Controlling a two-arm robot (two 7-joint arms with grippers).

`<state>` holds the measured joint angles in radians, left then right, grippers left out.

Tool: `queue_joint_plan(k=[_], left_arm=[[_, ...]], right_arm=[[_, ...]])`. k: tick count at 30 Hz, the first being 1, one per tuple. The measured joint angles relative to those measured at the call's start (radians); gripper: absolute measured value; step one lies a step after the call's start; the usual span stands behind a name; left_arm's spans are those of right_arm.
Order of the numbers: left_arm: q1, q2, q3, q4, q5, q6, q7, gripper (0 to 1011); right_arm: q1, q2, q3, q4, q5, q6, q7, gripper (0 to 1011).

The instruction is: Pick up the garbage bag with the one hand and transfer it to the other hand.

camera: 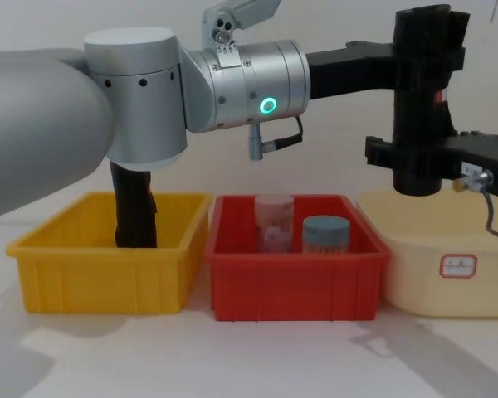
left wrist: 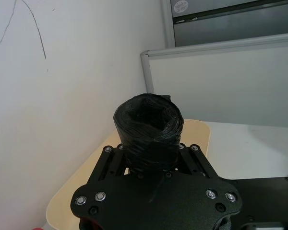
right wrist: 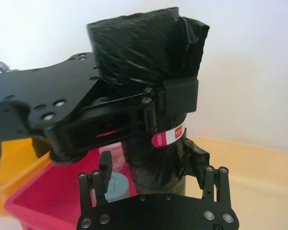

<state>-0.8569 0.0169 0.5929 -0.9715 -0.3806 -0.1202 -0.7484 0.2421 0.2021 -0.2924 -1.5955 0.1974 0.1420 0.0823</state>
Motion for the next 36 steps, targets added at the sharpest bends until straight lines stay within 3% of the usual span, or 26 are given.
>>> queue_joint_plan(k=[5, 10, 21, 31, 36], left_arm=[[0.000, 0.000, 0.000, 0.001, 0.000, 0.000, 0.000, 375], [0.000, 0.000, 0.000, 0.001, 0.000, 0.000, 0.000, 375], [0.000, 0.000, 0.000, 0.001, 0.000, 0.000, 0.000, 375], [0.000, 0.000, 0.000, 0.001, 0.000, 0.000, 0.000, 376], [0.000, 0.000, 0.000, 0.000, 0.000, 0.000, 0.000, 493]], right_arm=[[0.031, -0.015, 0.002, 0.033, -0.001, 0.020, 0.002, 993], [0.050, -0.026, 0.006, 0.054, -0.001, 0.041, 0.002, 915], [0.070, -0.051, 0.018, 0.083, -0.001, 0.076, -0.004, 562], [0.068, -0.067, 0.033, 0.088, 0.001, 0.081, -0.008, 560], [0.064, -0.072, 0.041, 0.087, 0.002, 0.081, -0.011, 559]])
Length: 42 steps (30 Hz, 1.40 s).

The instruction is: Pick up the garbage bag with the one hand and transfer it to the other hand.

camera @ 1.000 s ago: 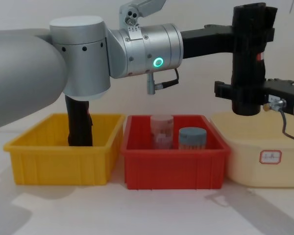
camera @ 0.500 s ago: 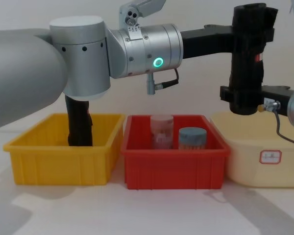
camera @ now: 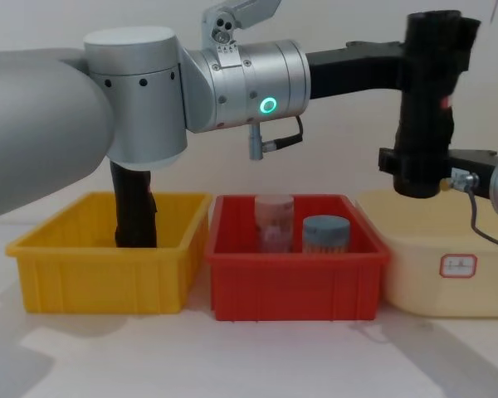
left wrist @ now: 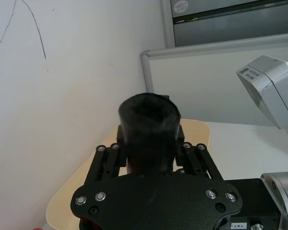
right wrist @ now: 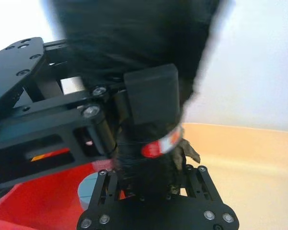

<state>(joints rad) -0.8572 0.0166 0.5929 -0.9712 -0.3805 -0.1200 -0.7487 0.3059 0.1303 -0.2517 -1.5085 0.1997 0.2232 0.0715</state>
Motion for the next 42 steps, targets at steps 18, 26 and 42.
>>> queue_joint_plan(k=[18, 26, 42], left_arm=[[0.000, 0.000, 0.000, 0.000, 0.000, 0.000, 0.000, 1002], [0.000, 0.000, 0.000, 0.000, 0.000, 0.000, 0.000, 1000], [0.003, 0.003, -0.001, -0.004, 0.000, 0.000, 0.002, 1000]], right_arm=[[0.001, -0.024, 0.059, -0.004, 0.007, 0.029, -0.039, 556], [0.035, -0.027, 0.109, 0.032, 0.007, 0.061, -0.081, 556], [0.142, -0.023, 0.208, 0.165, -0.025, 0.115, -0.202, 748]])
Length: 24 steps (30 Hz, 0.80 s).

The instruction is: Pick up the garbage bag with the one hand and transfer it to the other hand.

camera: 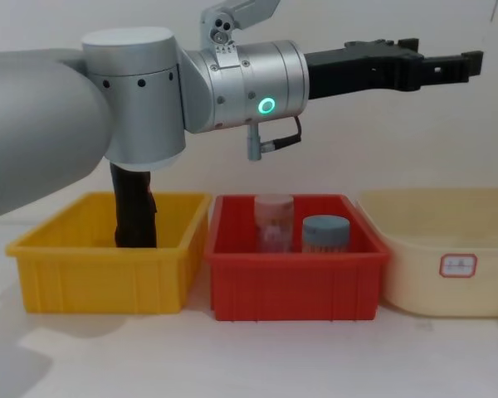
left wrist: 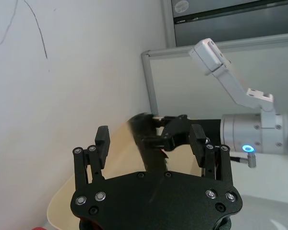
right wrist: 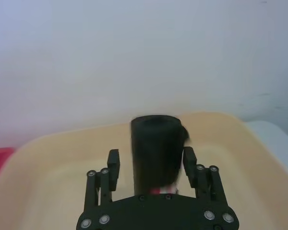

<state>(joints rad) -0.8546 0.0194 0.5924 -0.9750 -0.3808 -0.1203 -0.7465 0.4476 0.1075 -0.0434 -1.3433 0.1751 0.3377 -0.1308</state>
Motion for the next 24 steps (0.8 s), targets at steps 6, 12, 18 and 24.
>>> queue_joint_plan(k=[6, 12, 18, 24], left_arm=[[0.030, 0.023, -0.016, -0.047, -0.005, 0.000, 0.033, 1000], [0.070, 0.055, -0.039, -0.110, -0.009, 0.003, 0.077, 1000], [0.126, 0.098, -0.070, -0.196, -0.010, 0.010, 0.141, 1000], [0.188, 0.143, -0.106, -0.284, -0.008, 0.020, 0.208, 1000]], right_arm=[[0.041, 0.005, 0.026, 0.053, -0.028, 0.010, -0.059, 921], [0.076, 0.013, 0.038, 0.090, -0.071, 0.012, -0.125, 1000], [0.097, 0.024, 0.027, 0.094, -0.125, -0.002, -0.175, 1000], [0.098, 0.032, 0.006, 0.073, -0.158, -0.013, -0.182, 1000]])
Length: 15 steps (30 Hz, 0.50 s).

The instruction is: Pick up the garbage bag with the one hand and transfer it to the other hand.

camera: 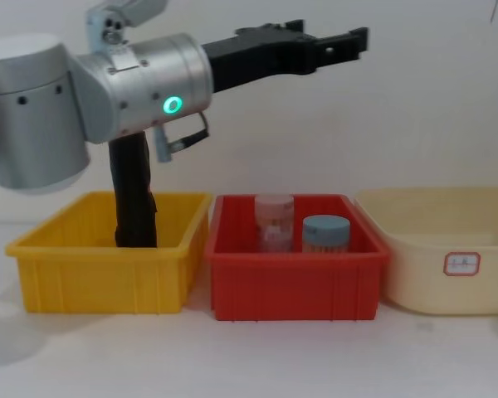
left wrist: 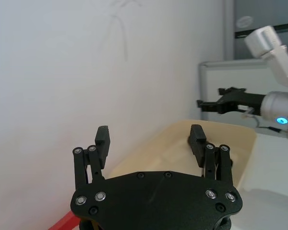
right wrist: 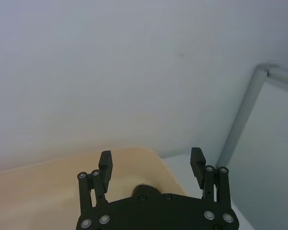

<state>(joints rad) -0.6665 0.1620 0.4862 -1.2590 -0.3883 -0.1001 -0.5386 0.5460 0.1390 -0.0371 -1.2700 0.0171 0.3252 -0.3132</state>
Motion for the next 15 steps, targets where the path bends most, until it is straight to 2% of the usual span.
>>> queue_joint_plan(k=[9, 15], left_arm=[[0.093, 0.058, -0.061, -0.116, 0.015, 0.027, 0.103, 1000], [0.147, 0.089, -0.099, -0.173, 0.023, 0.049, 0.157, 1000]], right_arm=[[-0.024, 0.008, -0.049, -0.046, -0.036, 0.003, 0.025, 1000], [-0.059, 0.014, -0.096, -0.092, -0.056, 0.019, 0.071, 1000]])
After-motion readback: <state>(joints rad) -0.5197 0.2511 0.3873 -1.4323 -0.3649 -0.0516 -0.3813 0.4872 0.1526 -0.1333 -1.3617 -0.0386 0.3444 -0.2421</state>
